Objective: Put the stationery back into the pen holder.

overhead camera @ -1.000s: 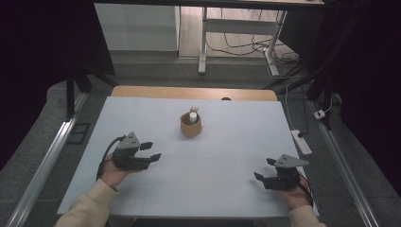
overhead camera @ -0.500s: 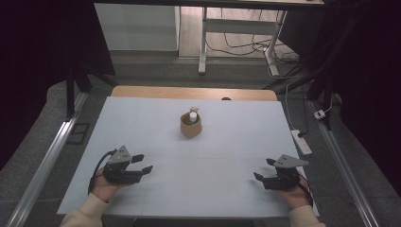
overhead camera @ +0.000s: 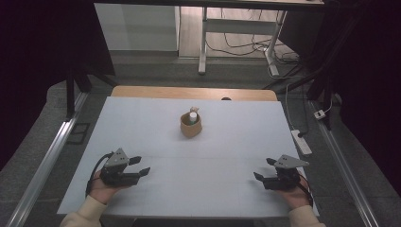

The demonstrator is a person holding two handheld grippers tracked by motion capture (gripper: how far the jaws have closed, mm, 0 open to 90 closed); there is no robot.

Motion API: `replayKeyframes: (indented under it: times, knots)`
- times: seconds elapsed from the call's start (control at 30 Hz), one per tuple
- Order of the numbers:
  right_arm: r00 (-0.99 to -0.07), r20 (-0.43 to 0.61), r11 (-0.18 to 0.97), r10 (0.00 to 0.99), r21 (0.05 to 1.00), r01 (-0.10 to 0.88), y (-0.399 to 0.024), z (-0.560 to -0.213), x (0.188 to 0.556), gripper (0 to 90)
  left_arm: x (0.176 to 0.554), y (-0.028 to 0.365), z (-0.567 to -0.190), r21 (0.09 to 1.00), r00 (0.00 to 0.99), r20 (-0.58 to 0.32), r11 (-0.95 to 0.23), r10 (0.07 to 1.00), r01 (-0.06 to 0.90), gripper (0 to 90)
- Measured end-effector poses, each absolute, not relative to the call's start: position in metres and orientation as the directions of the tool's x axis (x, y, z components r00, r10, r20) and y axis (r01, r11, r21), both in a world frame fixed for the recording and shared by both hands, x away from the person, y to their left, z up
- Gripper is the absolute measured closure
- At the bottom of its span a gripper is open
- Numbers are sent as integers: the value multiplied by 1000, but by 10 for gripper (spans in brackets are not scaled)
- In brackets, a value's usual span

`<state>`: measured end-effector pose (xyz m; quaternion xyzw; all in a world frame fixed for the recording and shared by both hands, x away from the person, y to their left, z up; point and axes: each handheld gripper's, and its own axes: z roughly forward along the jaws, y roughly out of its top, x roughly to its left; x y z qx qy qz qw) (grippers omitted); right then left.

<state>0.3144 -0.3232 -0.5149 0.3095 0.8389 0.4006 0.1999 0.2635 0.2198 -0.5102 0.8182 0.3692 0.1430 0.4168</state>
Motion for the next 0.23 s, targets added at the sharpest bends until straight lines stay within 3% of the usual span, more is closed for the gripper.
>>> replayKeyframes:
  times: [0.23]
  knots:
    - [-731,-91,490,676,796,354,-323,-514,314,215,263,220,-510,788,688,-73,-381,722,484,407]
